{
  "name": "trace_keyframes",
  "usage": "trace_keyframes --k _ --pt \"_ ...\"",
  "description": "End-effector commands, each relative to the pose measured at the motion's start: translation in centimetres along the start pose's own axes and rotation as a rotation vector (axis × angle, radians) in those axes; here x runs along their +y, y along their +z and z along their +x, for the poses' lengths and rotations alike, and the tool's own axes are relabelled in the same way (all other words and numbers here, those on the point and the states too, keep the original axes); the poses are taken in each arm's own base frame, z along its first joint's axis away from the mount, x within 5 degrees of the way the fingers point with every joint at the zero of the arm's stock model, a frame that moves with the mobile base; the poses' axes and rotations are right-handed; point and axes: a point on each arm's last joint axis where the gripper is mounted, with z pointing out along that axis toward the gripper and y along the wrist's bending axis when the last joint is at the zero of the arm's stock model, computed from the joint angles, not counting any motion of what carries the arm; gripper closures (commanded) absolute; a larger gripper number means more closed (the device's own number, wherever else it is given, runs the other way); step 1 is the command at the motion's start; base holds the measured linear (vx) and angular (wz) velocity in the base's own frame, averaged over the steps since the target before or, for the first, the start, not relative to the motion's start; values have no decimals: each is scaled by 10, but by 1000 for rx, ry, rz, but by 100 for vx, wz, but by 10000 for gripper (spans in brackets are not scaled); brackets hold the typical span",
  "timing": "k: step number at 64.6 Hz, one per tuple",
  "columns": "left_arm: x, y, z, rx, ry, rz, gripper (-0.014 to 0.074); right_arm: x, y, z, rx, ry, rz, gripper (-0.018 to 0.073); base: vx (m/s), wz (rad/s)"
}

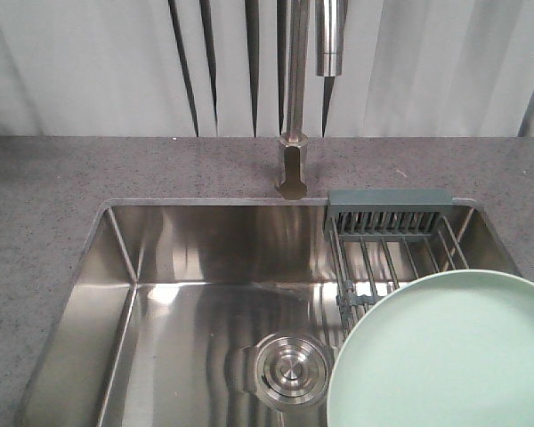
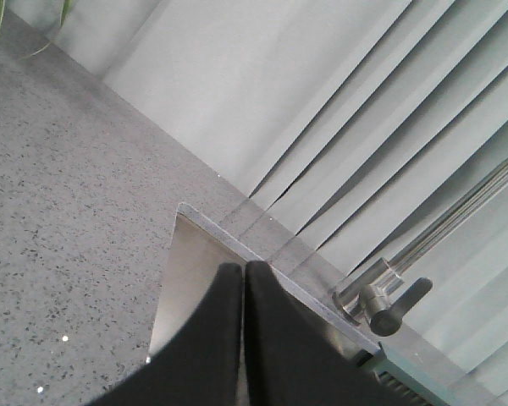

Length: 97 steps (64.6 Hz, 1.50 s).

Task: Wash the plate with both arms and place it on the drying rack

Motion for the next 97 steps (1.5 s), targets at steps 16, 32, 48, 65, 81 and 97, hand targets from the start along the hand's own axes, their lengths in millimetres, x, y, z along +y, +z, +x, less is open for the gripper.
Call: trace_keyframes --k 16,32,48,65,81,97 --pt "0 0 -3 -61 -408 40 602 1 -2 -13 -87 3 -4 561 0 0" --pt "-7 -1 -3 11 -805 59 602 1 -2 -13 -87 3 -4 561 0 0" --pt "-63 -21 -52 -63 -633 266 602 1 -2 -13 -89 3 -4 561 0 0" --pt "-117 -40 -95 -112 -354 385 599 1 -2 -13 -89 3 -4 561 0 0" --pt "-139 -4 -100 76 -178 325 542 1 -2 -13 -89 3 -4 561 0 0" --pt "-150 56 -86 313 -168 394 337 1 -2 -13 -89 3 -4 561 0 0"
